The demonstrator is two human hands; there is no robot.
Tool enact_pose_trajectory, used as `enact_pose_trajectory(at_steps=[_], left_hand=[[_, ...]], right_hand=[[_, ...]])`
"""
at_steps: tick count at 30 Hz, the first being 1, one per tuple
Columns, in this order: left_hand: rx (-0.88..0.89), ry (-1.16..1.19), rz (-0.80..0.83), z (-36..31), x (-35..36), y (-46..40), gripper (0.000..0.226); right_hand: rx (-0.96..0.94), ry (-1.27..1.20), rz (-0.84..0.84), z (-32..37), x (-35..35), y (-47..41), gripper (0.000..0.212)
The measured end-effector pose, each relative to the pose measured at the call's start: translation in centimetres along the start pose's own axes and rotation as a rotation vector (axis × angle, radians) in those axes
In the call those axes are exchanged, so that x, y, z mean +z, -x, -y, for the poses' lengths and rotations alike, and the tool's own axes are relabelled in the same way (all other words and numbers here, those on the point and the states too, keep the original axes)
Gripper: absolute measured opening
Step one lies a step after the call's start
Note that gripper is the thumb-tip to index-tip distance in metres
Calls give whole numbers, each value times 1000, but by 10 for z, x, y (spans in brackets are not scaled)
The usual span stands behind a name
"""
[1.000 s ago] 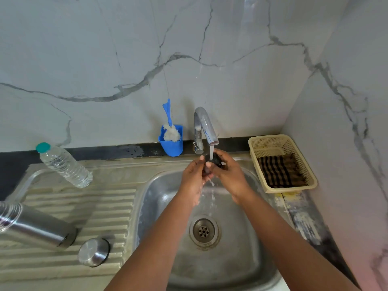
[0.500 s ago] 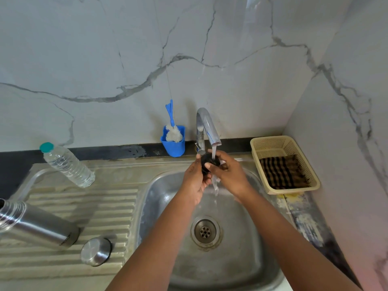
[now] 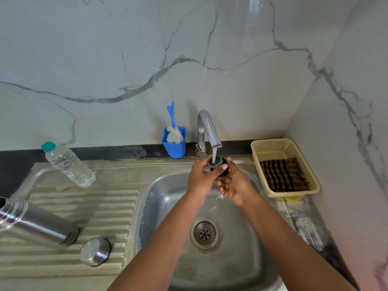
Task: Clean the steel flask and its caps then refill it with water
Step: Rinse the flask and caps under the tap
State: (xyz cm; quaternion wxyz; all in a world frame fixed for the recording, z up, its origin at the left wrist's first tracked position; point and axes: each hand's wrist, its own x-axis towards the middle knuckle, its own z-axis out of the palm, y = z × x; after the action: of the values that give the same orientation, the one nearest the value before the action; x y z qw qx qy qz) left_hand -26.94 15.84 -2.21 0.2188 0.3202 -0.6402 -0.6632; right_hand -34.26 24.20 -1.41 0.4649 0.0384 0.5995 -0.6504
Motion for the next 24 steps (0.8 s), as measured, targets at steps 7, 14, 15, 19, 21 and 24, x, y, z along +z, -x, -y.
enact_pose_trajectory(at_steps=[7,14,15,19,21,24], left_hand=[[-216,343,-114,4,-5,0,36],[-450,490,-74,-3,-3,3,40],[-462,504,-66,-4,-3,4,44],[-472,464,-9,-5,-4,5,55],[-490,419,5,-5,-4,5,63],[-491,387,-48,-4,-4,6,59]], right_hand=[[-151,14,95,5,10,1,33],[-596,758,-146,6,16,0,54],[-621,788,-147,8,17,1,55],[-632,855,-217,12,18,3,45],[-598,892,-263,12,16,1,42],[-549,909,-262,9,12,-2,40]])
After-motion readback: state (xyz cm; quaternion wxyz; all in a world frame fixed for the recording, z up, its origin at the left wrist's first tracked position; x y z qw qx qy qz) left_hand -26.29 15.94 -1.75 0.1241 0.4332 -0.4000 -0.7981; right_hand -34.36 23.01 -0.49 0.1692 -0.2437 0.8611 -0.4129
